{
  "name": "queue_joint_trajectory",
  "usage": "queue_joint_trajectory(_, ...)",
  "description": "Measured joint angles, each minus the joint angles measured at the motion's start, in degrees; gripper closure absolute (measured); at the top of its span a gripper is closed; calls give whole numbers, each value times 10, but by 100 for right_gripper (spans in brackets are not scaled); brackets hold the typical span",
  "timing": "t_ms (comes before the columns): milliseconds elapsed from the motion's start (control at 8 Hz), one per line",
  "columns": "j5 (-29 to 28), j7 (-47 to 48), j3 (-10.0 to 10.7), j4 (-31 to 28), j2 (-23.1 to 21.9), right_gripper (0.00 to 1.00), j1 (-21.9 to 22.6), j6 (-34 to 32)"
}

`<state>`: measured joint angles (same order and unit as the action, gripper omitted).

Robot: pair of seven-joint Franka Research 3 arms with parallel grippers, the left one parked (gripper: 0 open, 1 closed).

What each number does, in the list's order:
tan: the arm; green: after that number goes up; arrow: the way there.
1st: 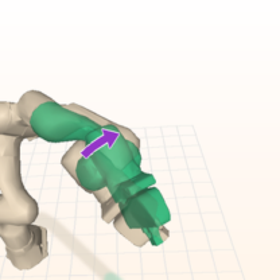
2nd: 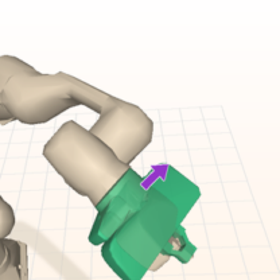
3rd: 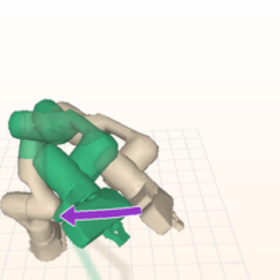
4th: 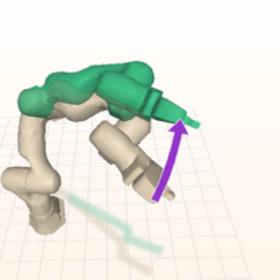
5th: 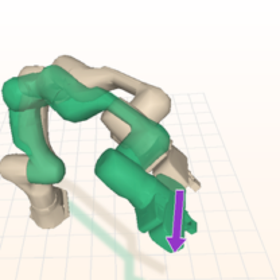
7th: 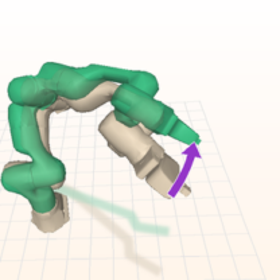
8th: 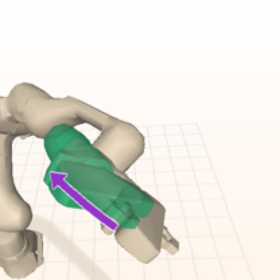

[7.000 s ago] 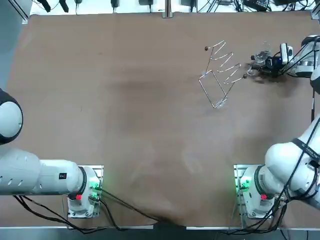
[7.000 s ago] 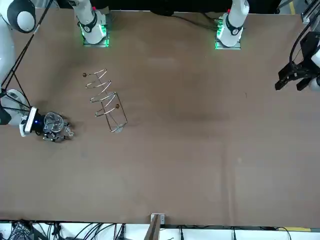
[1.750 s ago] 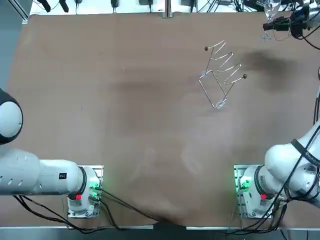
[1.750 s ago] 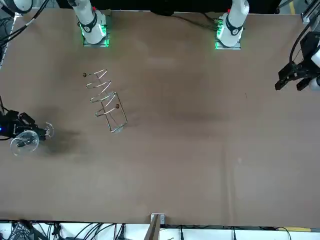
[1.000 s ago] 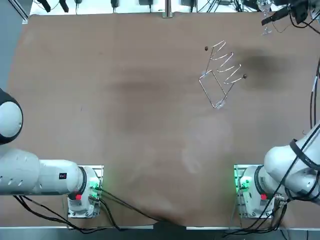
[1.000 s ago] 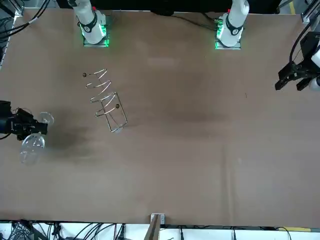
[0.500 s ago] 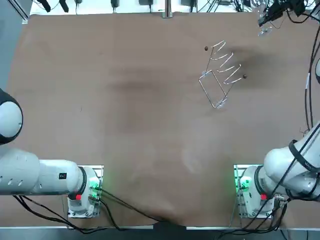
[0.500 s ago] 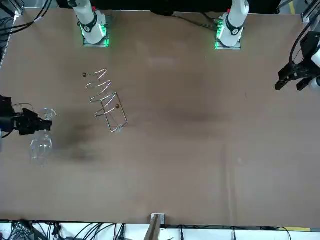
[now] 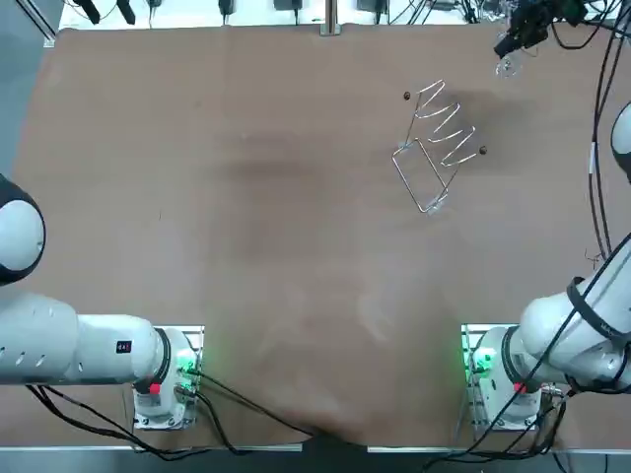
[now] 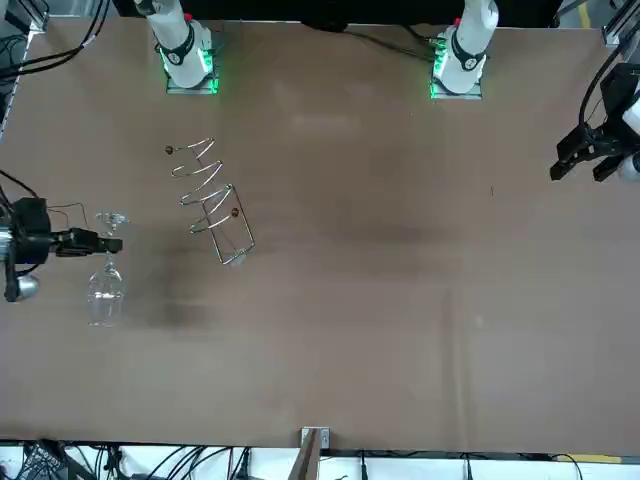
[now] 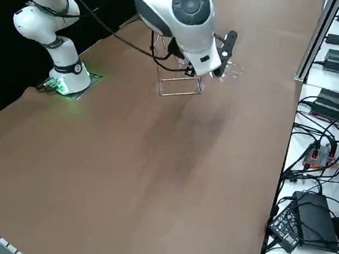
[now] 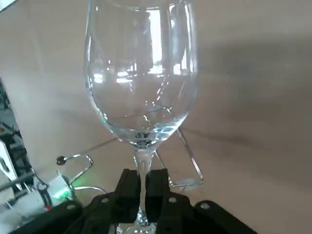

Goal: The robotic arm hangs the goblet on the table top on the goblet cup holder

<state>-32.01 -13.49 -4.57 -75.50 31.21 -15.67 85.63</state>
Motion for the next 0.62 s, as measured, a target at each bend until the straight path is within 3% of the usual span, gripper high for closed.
queue_joint_trajectory(625,8,244,0,-11,15,90,48,-10)
